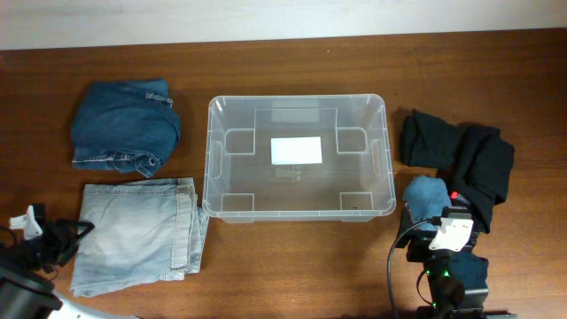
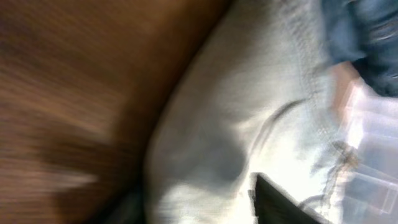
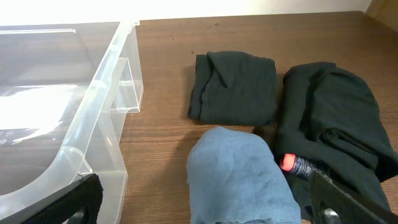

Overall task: Pack container
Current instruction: 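Grasp the light-blue jeans edge with the left gripper and lift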

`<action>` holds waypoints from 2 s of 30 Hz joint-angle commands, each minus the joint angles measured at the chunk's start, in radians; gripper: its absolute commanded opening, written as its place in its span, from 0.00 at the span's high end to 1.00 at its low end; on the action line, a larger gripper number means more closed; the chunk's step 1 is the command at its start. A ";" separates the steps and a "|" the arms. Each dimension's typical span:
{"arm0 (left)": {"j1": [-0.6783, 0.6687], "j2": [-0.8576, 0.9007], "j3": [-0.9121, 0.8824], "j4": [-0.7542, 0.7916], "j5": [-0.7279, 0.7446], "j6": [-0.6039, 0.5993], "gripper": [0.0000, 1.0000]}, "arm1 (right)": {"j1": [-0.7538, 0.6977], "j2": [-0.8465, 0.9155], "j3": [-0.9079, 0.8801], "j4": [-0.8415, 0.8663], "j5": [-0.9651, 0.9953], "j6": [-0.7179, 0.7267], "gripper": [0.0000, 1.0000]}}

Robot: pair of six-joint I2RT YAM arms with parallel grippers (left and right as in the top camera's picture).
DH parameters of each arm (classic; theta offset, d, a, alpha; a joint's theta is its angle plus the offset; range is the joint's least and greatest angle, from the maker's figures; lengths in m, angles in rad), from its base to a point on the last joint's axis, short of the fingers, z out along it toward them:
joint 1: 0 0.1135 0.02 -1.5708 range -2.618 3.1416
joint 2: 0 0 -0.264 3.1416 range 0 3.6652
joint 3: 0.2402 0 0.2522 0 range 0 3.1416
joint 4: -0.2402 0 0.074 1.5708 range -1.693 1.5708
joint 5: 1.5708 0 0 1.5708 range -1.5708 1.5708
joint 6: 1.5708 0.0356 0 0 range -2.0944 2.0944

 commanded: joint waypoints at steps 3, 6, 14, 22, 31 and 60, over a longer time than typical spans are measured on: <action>-0.009 0.096 -0.087 0.064 -0.015 0.102 0.32 | -0.007 -0.007 -0.007 -0.002 0.009 0.004 0.01; -0.010 0.096 -0.087 0.074 0.014 0.111 0.32 | -0.007 -0.007 -0.007 -0.003 0.009 0.004 0.01; -0.016 0.095 -0.087 0.061 -0.485 -0.202 0.34 | -0.007 -0.007 -0.007 -0.003 0.009 0.004 0.02; -0.018 0.095 -0.088 0.110 -0.314 -0.150 0.30 | -0.007 -0.007 -0.007 -0.003 0.009 0.004 0.02; -0.019 0.096 -0.125 0.128 0.120 0.133 0.28 | -0.007 -0.007 -0.007 -0.002 0.009 0.004 0.02; -0.151 -0.145 0.252 -0.447 0.563 0.263 1.00 | -0.007 -0.007 -0.007 -0.002 0.009 0.004 0.02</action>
